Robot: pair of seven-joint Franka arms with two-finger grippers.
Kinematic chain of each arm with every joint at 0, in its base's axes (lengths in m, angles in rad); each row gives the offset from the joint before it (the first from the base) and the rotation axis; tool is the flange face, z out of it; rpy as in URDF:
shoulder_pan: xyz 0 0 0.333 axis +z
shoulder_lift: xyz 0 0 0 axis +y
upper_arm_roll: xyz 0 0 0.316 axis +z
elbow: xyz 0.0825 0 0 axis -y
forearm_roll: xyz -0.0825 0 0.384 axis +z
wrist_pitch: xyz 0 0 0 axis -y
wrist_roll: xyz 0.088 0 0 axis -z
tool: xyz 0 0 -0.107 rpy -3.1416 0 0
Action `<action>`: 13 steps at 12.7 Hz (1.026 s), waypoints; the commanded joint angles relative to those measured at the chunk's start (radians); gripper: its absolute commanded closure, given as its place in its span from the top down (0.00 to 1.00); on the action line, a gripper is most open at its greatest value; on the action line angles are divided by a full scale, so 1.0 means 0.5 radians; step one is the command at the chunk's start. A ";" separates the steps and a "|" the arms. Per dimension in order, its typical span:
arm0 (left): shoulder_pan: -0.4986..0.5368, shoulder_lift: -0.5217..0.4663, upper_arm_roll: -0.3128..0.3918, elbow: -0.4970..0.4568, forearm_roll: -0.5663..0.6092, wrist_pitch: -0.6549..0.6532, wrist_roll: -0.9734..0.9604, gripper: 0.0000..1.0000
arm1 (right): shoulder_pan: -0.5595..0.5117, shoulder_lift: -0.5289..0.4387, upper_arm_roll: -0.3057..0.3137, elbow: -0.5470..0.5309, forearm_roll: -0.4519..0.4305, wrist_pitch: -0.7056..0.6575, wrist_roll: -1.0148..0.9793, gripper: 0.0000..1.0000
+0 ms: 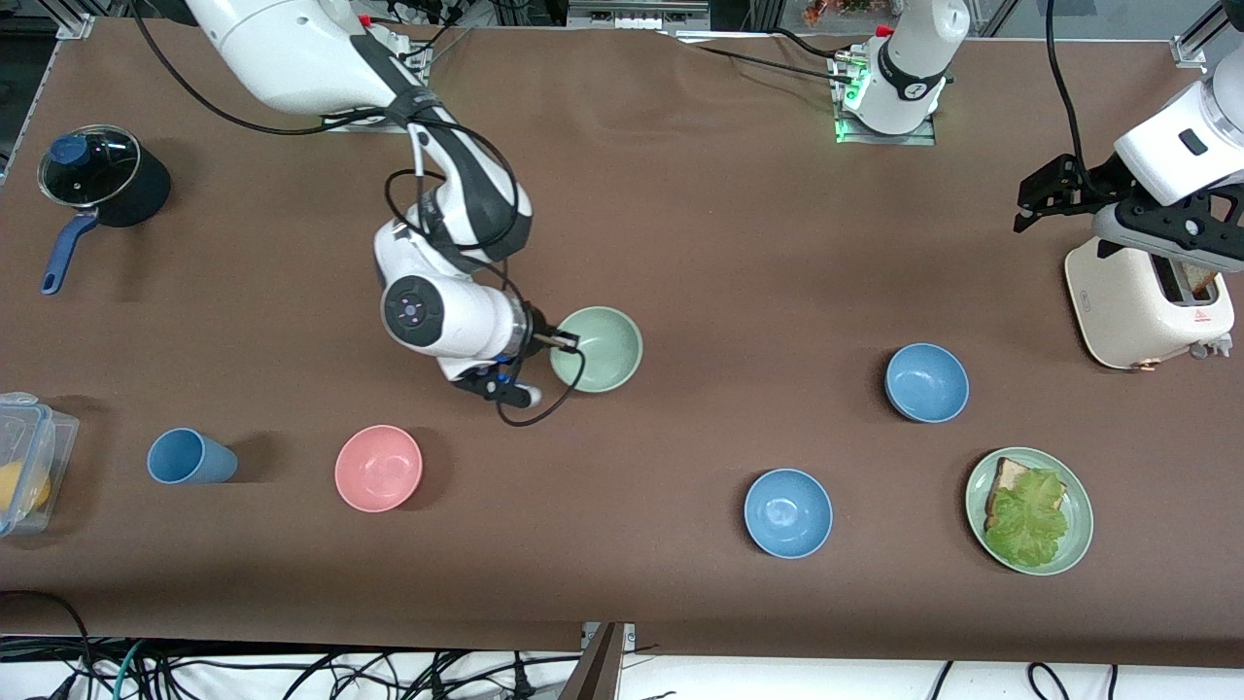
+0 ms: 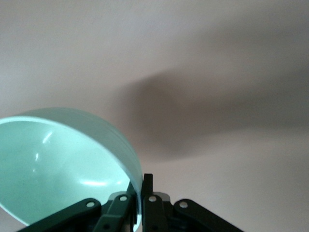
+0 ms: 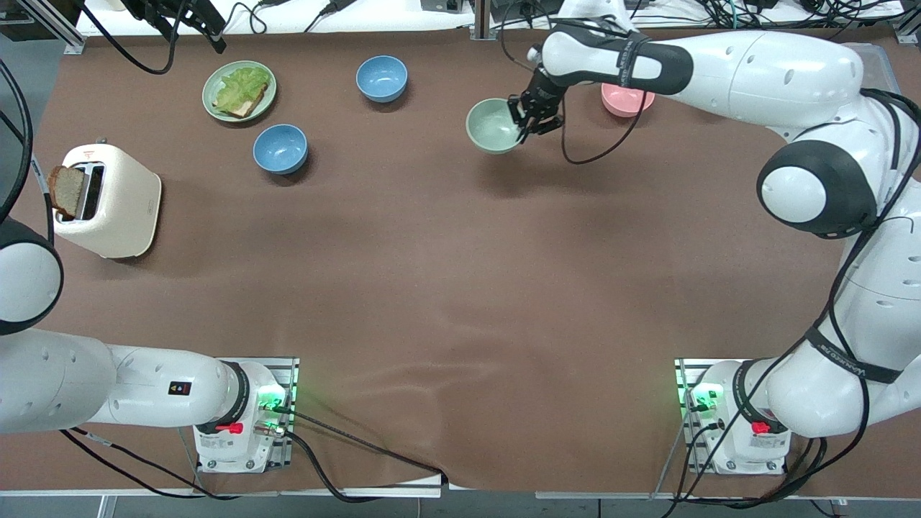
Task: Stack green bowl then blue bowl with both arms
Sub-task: 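Carry the pale green bowl with the right gripper to the table middle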
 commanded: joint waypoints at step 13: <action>0.254 0.287 0.117 0.062 0.005 0.256 -0.004 1.00 | 0.349 0.343 -0.009 0.016 0.151 0.277 0.025 0.00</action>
